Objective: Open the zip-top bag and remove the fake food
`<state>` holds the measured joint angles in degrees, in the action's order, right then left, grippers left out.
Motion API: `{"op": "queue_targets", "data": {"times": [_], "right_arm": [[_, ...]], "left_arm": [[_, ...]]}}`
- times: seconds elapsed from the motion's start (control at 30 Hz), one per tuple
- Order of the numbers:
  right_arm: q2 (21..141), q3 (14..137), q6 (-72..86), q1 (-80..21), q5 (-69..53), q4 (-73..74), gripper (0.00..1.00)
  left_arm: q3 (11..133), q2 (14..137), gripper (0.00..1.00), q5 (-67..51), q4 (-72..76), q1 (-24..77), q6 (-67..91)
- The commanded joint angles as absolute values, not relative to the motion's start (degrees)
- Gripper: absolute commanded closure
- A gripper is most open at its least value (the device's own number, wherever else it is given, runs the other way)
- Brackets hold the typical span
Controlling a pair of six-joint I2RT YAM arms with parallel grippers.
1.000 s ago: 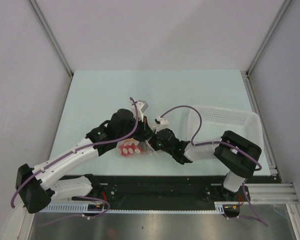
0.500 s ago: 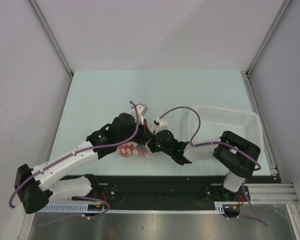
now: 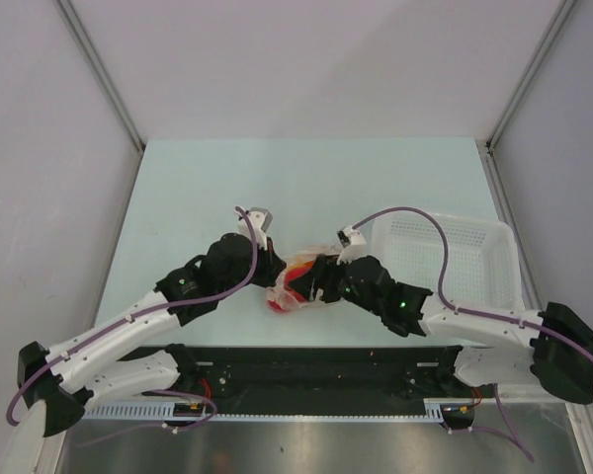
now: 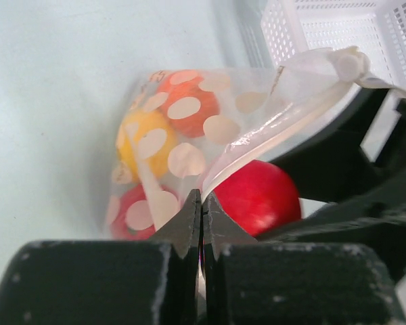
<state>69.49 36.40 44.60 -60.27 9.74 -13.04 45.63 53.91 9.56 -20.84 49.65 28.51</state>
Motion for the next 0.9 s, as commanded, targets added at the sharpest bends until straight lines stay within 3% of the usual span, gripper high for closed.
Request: {"op": "queue_targets", "data": {"times": [0.0, 0.2, 0.33, 0.47, 0.6, 0.87], "right_arm": [[62.3, 35.0, 46.7, -59.0, 8.7, -7.2, 0.78], [65.6, 41.7, 45.6, -58.3, 9.0, -2.6, 0.79], [74.2, 56.5, 49.2, -61.6, 20.7, 13.7, 0.78], [79.5, 66.7, 52.8, -62.5, 25.7, 21.0, 0.78], [83.3, 71.0, 54.3, -62.8, 27.6, 23.8, 0.83], [82.8, 74.4, 63.7, -61.7, 32.0, 28.3, 0.81]], "left_arm": [[44.6, 52.9, 1.00, 9.9, -20.4, 49.7, 29.4], [46.0, 53.9, 1.00, 1.2, -18.1, 49.7, 31.6], [46.8, 53.2, 1.00, -1.9, -17.1, 49.8, 34.2], [47.5, 52.5, 1.00, -1.4, -17.7, 49.9, 34.5], [47.6, 53.1, 1.00, -3.0, -16.9, 50.1, 34.2], [46.1, 51.4, 1.00, -2.8, -17.0, 50.3, 34.6]]}}
